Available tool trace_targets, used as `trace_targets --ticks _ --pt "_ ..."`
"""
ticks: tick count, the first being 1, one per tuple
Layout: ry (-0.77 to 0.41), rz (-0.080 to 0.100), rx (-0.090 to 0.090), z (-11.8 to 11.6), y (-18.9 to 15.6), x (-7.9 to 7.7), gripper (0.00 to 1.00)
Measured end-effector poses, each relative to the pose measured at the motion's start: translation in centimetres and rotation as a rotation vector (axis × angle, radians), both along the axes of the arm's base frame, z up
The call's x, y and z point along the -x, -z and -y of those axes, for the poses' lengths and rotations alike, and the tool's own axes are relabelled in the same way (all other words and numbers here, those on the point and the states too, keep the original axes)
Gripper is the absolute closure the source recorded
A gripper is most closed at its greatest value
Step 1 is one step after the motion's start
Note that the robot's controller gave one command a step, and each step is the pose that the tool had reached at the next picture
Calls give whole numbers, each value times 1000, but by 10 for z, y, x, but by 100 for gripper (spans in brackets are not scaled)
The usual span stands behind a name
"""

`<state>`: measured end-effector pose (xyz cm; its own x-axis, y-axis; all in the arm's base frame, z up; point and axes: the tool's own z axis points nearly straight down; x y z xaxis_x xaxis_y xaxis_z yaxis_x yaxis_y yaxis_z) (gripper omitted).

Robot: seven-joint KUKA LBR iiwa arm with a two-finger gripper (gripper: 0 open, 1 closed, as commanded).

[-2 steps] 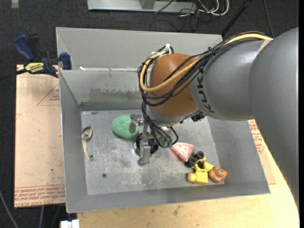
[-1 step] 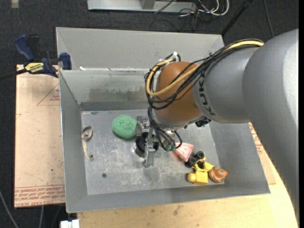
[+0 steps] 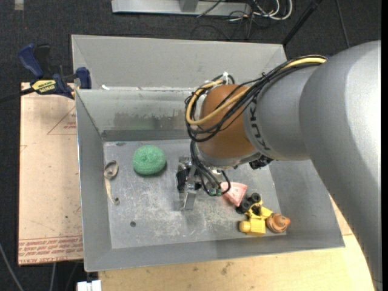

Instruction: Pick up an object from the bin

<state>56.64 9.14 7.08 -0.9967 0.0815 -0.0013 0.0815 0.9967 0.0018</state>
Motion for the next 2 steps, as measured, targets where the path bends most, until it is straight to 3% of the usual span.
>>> trace_targets --ticks 2 --pt "39 0 0 0 -13 -2 100"
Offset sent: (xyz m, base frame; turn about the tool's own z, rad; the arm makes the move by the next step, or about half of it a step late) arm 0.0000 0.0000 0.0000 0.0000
